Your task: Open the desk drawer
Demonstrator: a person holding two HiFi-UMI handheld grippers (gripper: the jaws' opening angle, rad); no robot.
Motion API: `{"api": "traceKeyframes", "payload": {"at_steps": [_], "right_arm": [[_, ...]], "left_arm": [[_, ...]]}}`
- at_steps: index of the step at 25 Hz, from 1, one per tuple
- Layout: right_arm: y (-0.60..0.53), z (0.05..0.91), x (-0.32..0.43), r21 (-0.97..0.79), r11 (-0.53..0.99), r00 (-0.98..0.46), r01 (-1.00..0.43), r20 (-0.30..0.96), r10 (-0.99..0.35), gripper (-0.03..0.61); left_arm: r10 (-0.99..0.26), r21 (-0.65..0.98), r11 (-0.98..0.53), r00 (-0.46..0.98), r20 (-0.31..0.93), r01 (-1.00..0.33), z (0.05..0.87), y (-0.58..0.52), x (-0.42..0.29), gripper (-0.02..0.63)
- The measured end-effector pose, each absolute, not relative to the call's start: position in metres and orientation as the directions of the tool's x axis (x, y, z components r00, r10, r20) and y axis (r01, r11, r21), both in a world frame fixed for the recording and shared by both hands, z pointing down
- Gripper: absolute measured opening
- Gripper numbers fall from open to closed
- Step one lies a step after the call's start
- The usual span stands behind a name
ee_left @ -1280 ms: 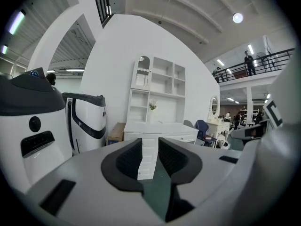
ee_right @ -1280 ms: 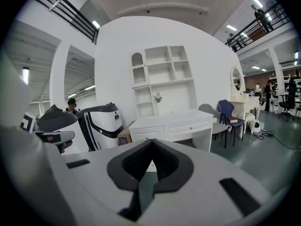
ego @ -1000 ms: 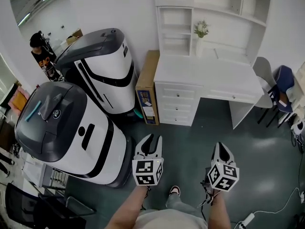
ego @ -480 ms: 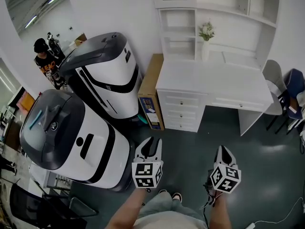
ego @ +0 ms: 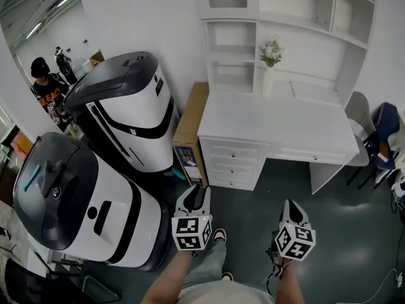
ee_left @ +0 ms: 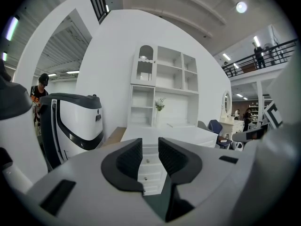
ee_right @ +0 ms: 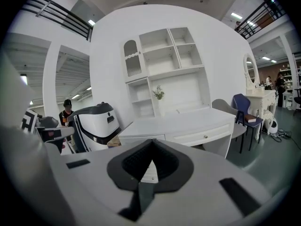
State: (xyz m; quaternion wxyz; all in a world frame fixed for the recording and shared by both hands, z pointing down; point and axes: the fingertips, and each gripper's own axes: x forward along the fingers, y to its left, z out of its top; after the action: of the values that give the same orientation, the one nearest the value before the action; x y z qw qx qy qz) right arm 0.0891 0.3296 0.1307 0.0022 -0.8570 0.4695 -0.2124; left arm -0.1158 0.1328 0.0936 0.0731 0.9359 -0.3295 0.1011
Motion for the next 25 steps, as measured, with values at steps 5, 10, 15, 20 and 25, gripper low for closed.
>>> {"api": "traceKeyframes", "payload": {"at_steps": [5, 10, 15, 20, 25], "right_arm": [[0.272, 0.112, 0.128, -0.177, -0.556, 0.48, -0.812, 0.34, -0.809, 0.006], [0.217, 0.097, 0.159, -0.173, -0.564, 0.496, -0.807, 0.319, -0.808, 0.006], [0.175, 0.096, 0.19, -0.17, -0.585, 0.517, -0.793, 0.321, -0.794, 0.006], [0.145, 0.095, 0.215, -0.196, -0.603, 0.532, -0.774, 0.317, -0.785, 0.006], [0.139, 0.11, 0.234, -0.201, -0.616, 0.528, -0.762, 0.36, -0.769, 0.006]], "left_arm": [[-0.597, 0.084, -0.778, 0.774, 0.214, -0.623, 0.084, 0.077, -0.074, 0.117], [-0.577, 0.08, -0.795, 0.79, 0.207, -0.602, 0.075, 0.024, -0.039, 0.117], [-0.555, 0.085, -0.811, 0.806, 0.205, -0.579, 0.074, -0.023, -0.004, 0.117], [-0.526, 0.094, -0.829, 0.825, 0.205, -0.552, 0.075, -0.057, 0.031, 0.117], [-0.507, 0.109, -0.835, 0.831, 0.23, -0.54, 0.084, -0.067, 0.058, 0.117]]}}
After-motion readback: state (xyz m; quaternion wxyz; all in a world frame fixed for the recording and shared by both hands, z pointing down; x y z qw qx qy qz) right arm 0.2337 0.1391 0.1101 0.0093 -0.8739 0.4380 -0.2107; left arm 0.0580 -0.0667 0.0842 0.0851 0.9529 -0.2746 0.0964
